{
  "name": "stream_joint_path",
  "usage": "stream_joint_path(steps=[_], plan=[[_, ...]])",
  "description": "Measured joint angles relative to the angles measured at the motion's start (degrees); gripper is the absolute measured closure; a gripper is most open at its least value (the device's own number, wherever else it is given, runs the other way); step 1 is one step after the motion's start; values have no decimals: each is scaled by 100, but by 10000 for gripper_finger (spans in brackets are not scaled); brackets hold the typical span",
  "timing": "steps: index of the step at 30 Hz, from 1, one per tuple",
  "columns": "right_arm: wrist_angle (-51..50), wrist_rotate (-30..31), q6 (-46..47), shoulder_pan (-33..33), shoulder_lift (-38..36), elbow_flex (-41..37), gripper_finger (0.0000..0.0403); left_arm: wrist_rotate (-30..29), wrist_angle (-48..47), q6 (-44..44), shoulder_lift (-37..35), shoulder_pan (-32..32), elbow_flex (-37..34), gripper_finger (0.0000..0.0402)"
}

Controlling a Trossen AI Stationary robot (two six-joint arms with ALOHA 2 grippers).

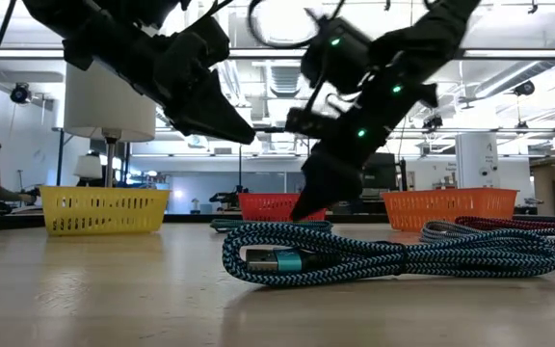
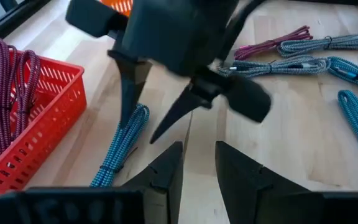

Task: Pick & Place USB Port
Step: Put the top left blue charger cable into the orange bin

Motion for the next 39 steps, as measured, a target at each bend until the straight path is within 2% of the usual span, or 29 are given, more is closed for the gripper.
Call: stream_joint_path(steps=[11, 16, 18, 21, 30, 39], plan=[[-765, 42, -437, -198, 921, 1186, 248, -14, -12, -15, 1, -2, -1, 303], [-1385, -397, -241, -411, 1046, 1532, 254, -76, -72, -22, 2, -9, -9, 303], [-1446, -619, -190, -474, 1044, 1558, 263, -24, -40, -20, 2, -12, -9, 303], [-1462, -601, -264, -483, 1010, 1563, 285, 20, -55, -15, 2, -26, -9, 303], [-1649, -542, -404, -509, 859, 1541, 385, 9, -70, -20, 2, -33, -9, 303], [-2558, -1037, 247, -245, 313, 1565, 393, -3, -74, -28, 2, -33, -9, 303]])
